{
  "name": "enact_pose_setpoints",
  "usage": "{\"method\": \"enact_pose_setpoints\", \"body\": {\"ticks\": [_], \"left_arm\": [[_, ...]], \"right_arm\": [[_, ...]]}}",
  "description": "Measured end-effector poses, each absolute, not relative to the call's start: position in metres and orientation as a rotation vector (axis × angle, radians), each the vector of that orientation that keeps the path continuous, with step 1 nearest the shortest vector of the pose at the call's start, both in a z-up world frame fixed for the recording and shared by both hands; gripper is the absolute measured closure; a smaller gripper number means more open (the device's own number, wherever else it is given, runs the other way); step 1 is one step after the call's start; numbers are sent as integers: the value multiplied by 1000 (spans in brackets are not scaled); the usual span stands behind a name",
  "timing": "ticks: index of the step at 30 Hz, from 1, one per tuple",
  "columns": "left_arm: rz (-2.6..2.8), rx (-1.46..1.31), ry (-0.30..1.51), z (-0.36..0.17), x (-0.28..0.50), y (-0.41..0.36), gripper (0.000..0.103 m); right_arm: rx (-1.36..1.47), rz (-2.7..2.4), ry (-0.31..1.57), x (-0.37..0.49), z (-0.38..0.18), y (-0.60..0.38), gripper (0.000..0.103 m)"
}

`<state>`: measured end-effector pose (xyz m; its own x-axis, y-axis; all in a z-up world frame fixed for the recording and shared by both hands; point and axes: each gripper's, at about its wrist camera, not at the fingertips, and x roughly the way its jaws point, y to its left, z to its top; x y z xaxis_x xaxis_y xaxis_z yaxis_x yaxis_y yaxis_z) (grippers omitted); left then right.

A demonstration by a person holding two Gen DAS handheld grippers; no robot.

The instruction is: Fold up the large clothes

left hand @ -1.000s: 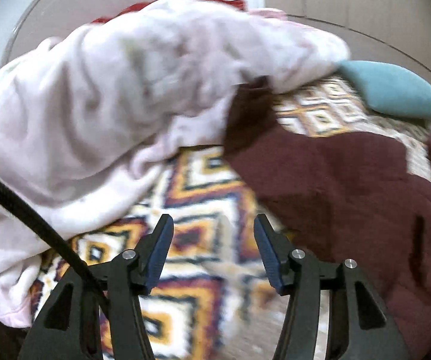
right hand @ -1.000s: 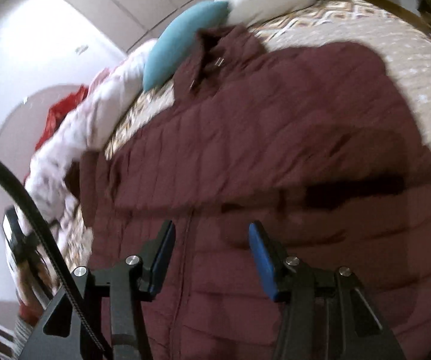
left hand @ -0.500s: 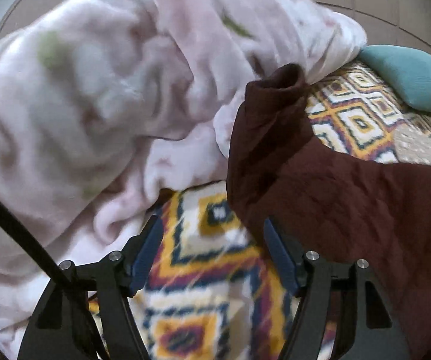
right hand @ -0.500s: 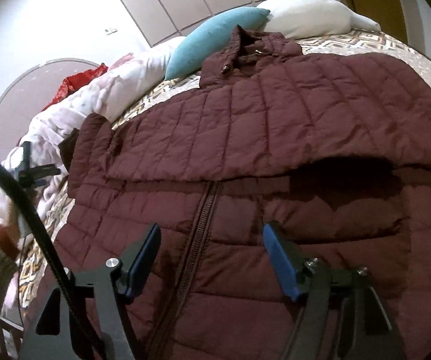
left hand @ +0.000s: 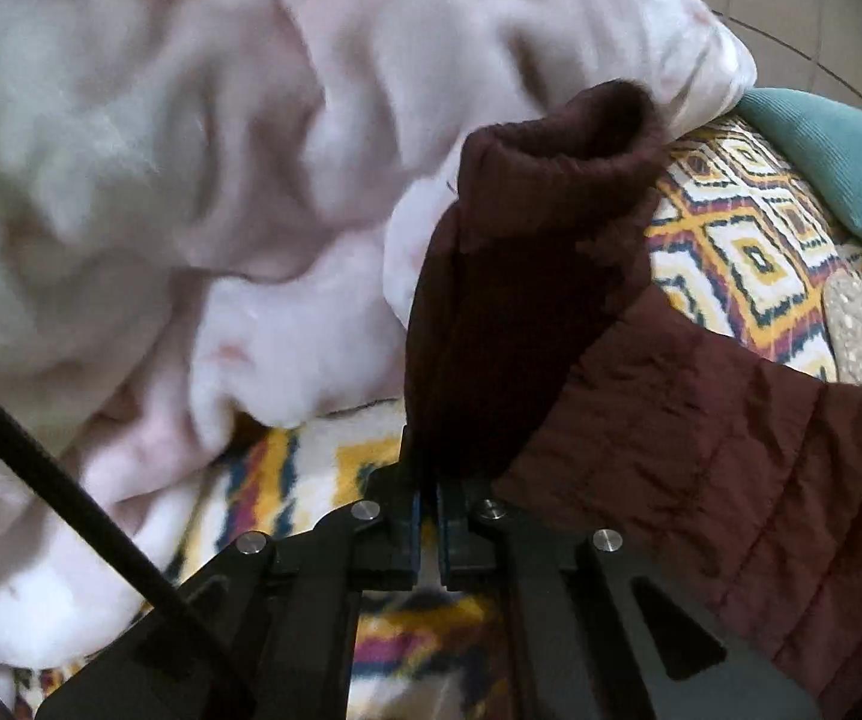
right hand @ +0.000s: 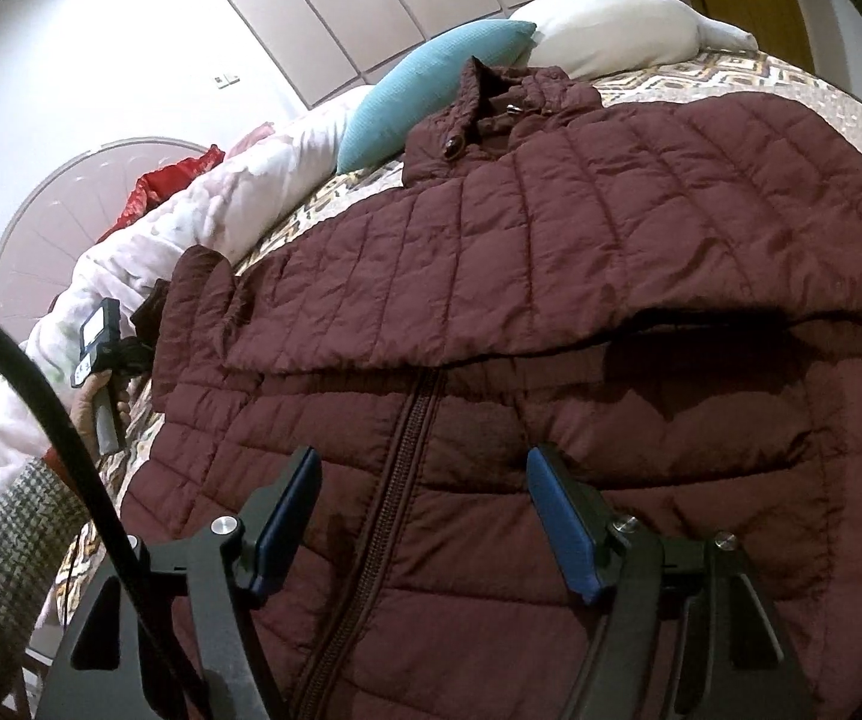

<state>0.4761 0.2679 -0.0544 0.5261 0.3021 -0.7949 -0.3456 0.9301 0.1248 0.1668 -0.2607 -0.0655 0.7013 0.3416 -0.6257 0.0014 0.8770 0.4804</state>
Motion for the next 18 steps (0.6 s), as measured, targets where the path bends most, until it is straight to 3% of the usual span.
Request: {"method": "enact_pose_setpoints", "body": {"ticks": [4, 12, 18], "left_arm": [[382, 4, 891, -30, 454, 246, 100], [116, -31, 738, 66, 384, 163, 101], [-196, -114, 753, 82, 334, 66, 101]], "right_arm": [[480, 201, 776, 167, -66, -262, 28], [481, 204, 777, 167, -65, -262, 27], [514, 210, 766, 165, -64, -267, 28]]}}
